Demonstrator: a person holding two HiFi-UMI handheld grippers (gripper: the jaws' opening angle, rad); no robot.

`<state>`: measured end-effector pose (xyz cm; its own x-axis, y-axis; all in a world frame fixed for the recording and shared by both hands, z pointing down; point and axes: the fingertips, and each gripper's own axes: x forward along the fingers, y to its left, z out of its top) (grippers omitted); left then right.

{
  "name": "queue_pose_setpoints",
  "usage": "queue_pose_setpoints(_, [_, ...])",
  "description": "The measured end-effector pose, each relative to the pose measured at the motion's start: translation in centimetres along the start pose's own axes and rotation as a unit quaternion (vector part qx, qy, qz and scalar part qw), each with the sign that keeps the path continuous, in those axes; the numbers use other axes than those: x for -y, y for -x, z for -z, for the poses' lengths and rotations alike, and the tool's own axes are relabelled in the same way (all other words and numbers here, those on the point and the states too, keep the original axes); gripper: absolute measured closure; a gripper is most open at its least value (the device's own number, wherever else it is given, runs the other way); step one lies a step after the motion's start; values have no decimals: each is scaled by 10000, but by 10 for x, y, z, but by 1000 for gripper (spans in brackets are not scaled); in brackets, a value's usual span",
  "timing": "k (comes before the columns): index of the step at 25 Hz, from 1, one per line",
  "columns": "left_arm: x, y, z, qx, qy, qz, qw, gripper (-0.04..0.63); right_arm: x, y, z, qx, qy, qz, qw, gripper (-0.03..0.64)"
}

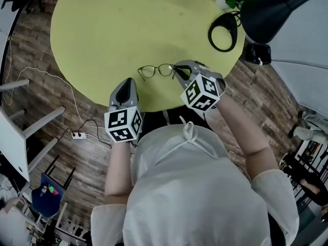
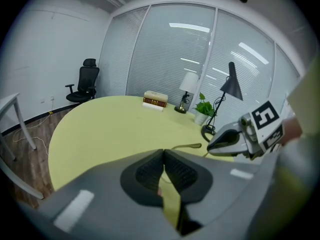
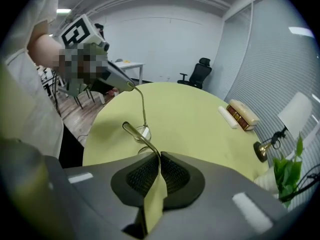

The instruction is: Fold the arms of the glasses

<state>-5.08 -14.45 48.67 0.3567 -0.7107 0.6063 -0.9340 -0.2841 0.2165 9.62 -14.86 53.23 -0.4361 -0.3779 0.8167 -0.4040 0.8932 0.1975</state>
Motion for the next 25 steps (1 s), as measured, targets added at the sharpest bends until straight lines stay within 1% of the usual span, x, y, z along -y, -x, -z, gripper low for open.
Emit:
queue_pose_setpoints(2, [1, -5, -1, -18, -28, 40, 10000, 589, 0, -1, 1, -12, 356, -93, 9993, 603])
queue_pose_setpoints(4, [-1, -11, -1, -44, -69, 55, 10000, 589, 1, -1, 0, -15, 532, -151, 9985, 603])
queue_pose_setpoints(7, [-3, -19, -4, -59, -119, 89, 9999, 589, 3, -1, -3, 7, 547, -200, 9983, 603])
queue_pose_setpoints(11, [1, -31, -4, -95, -113, 247, 9996, 589, 4, -2, -3, 17, 558, -241, 9982, 603])
queue_pose_setpoints(15, [4, -39, 1, -176, -94, 330, 9993, 589, 4, -1, -3, 36, 431, -302, 9986, 603])
queue_pose_setpoints(21, [15, -52, 9, -357, -209, 530, 9977, 589, 6, 2, -4, 53, 448, -306, 9985, 603])
queue_pose_setpoints(25, [22, -62, 15, -461, -234, 577, 9970, 589, 7, 3, -3, 62, 427, -315, 9986, 603])
